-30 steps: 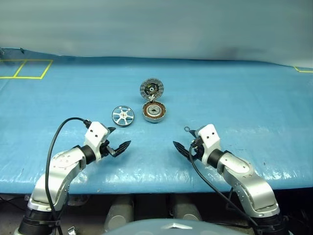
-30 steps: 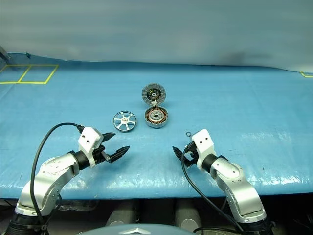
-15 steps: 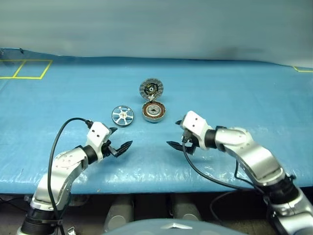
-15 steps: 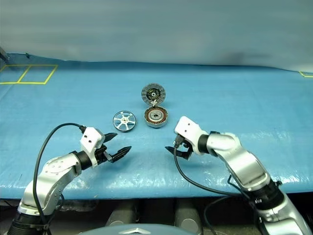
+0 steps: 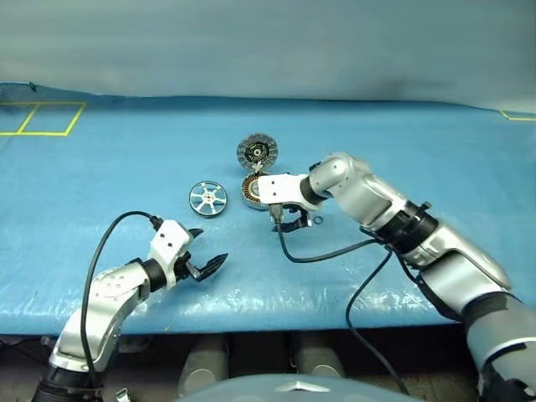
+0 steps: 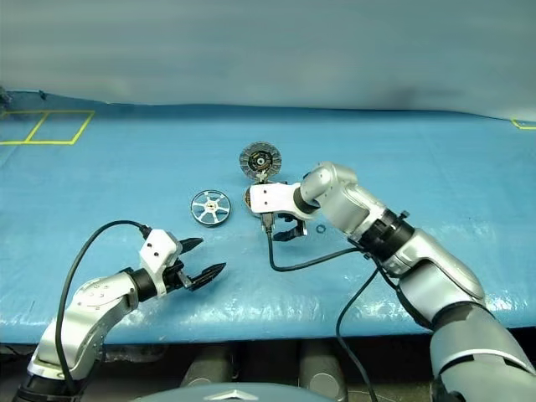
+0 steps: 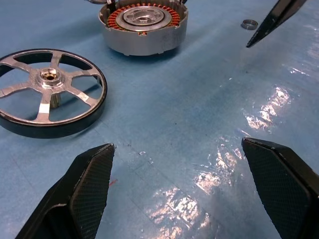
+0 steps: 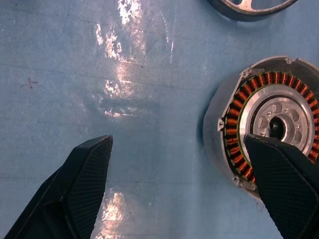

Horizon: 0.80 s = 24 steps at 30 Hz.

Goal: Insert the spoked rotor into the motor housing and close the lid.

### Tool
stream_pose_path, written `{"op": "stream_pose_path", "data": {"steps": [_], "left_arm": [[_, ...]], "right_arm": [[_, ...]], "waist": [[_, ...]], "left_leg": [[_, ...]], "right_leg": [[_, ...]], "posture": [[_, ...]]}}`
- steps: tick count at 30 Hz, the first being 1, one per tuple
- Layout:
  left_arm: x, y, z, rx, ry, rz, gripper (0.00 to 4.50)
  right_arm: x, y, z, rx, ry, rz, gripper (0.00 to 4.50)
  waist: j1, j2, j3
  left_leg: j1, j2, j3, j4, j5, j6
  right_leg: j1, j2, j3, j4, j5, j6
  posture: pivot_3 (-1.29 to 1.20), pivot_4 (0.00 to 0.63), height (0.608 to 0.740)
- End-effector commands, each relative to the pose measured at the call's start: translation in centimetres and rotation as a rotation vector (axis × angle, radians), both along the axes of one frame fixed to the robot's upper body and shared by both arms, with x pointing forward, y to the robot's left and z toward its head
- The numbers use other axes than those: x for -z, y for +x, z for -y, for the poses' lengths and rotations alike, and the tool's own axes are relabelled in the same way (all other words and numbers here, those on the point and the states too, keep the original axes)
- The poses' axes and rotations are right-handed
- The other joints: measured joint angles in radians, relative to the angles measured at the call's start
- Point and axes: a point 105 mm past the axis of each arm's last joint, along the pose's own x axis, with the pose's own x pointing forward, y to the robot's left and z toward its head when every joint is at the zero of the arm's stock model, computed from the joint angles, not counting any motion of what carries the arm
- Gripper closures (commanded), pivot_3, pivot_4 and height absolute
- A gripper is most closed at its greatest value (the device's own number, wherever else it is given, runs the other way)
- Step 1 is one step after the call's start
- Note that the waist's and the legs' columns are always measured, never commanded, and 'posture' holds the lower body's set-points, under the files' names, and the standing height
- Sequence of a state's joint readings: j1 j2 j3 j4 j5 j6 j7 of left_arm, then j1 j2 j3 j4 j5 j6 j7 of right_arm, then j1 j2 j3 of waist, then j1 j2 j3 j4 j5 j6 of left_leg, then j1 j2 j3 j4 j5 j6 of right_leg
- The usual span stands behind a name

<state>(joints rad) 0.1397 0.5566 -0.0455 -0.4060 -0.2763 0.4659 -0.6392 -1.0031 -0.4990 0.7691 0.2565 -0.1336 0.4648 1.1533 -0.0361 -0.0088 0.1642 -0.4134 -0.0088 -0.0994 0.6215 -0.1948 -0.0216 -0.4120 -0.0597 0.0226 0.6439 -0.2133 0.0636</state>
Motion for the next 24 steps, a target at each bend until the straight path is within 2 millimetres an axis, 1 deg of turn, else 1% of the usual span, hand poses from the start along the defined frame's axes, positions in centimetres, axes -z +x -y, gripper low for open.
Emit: {"op": "stream_pose_path", "data": {"steps": [1,5,9,15,24], "left_arm": [[-1.4,-0.2,0.7,0.036,0.017,0.090,0.05],[-1.3,-0.4,1.0,0.031,0.029,0.124,0.05],[-1.4,-0.6,1.2,0.028,0.026,0.149,0.05],[-1.5,-0.6,1.4,0.025,0.020,0.176,0.05],[-1.4,-0.7,1.4,0.012,0.008,0.178,0.05]], "right_arm": [[-1.4,1.5,-0.5,-0.035,-0.024,0.081,0.05],[-2.0,2.8,-1.4,-0.029,-0.007,0.112,0.05],[-1.9,3.1,-1.9,-0.046,-0.004,0.113,0.05],[-1.4,3.6,-2.2,-0.046,-0.009,0.111,0.05],[0.3,3.9,-1.2,-0.029,-0.074,0.068,0.05]], "waist": [[0.000,0.000,0.000],[-0.002,0.001,0.000],[-0.003,0.001,0.001],[-0.004,0.002,0.001],[-0.006,0.003,0.002]], "left_leg": [[0.000,0.000,0.000,0.000,0.000,0.000],[0.001,0.000,0.000,0.000,0.000,0.000],[0.001,0.000,0.000,0.000,0.000,0.000],[0.001,0.000,0.000,-0.001,0.000,0.000],[0.001,0.000,0.000,-0.001,0.000,0.000]], "right_leg": [[0.000,0.000,0.000,0.000,0.000,0.000],[0.000,0.000,0.000,0.001,0.000,0.000],[0.000,0.000,0.000,0.001,0.002,-0.002],[0.000,0.000,0.000,0.001,0.003,-0.003],[0.000,0.001,0.000,0.001,0.003,-0.003]], "posture": [[0.00,0.150,0.740],[0.00,0.150,0.740],[0.00,0.150,0.740],[0.00,0.150,0.740],[0.00,0.150,0.740]]}}
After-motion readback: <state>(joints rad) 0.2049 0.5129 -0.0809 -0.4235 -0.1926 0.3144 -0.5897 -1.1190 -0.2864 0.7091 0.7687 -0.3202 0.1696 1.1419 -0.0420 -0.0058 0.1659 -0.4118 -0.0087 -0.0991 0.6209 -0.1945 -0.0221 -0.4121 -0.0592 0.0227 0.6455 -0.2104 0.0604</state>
